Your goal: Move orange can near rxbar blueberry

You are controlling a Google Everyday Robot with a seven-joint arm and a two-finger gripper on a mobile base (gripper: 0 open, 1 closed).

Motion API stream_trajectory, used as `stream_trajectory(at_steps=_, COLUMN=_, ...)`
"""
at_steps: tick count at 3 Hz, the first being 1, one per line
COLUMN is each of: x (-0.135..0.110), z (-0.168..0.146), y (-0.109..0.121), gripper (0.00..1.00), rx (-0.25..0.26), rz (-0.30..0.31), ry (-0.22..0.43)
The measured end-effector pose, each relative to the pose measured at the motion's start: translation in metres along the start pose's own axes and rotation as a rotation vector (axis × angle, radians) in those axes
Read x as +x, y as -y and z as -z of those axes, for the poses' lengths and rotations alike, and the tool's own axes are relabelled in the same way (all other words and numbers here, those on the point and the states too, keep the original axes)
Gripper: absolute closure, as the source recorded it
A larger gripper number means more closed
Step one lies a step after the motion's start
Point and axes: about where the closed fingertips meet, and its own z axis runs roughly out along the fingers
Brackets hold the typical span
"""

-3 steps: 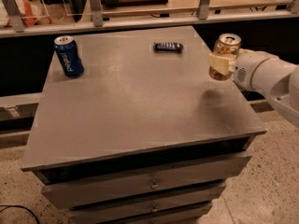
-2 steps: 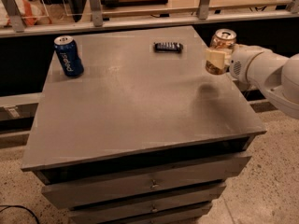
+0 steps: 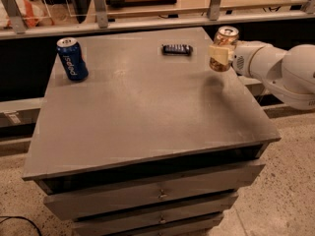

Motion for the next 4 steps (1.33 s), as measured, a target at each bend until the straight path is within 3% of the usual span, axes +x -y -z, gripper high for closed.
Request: stream_trajectory(at_steps=4, x=-0.002, z=-0.068, y=-0.006, gripper=1.0, rx=-0.087, rz=0.0, ry=0.018)
